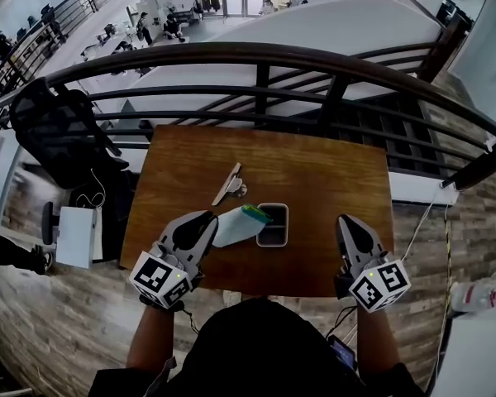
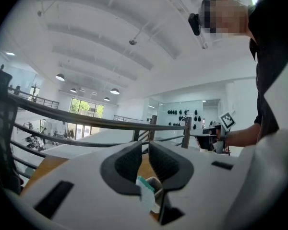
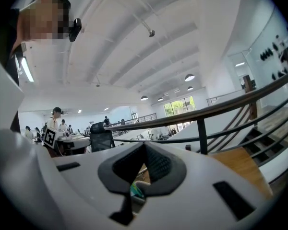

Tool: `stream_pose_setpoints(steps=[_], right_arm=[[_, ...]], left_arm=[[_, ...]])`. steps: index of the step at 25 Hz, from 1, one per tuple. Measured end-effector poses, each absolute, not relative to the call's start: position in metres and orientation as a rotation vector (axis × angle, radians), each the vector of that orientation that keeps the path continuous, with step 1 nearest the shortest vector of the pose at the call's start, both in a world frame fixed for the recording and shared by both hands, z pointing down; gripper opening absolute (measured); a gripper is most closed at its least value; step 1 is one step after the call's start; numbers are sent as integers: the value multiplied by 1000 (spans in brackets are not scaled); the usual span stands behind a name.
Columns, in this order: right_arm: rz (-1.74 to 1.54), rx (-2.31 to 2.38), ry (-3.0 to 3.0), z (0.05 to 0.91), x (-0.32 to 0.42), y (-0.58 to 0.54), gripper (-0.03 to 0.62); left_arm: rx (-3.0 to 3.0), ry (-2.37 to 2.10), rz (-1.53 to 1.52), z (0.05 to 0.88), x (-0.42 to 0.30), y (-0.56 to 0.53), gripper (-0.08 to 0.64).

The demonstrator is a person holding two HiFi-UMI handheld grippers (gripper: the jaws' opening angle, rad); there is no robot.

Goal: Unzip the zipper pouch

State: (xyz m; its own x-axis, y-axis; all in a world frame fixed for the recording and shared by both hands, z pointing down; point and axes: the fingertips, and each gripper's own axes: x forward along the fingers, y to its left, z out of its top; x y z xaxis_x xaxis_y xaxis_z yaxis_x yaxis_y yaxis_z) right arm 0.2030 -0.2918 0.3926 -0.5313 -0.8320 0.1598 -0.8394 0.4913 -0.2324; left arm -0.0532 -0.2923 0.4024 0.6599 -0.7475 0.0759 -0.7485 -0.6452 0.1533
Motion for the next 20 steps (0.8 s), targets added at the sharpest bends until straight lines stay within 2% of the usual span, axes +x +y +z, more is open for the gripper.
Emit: stream_pose_setpoints(steps=[7, 20], right_arm=[[352, 1564, -2696, 385, 199, -291, -8], [333, 1481, -2671, 396, 184, -284, -8]], left_arm=[[2659, -1273, -20, 404, -60, -291, 25], [2662, -1242, 71, 420, -53, -286, 25]])
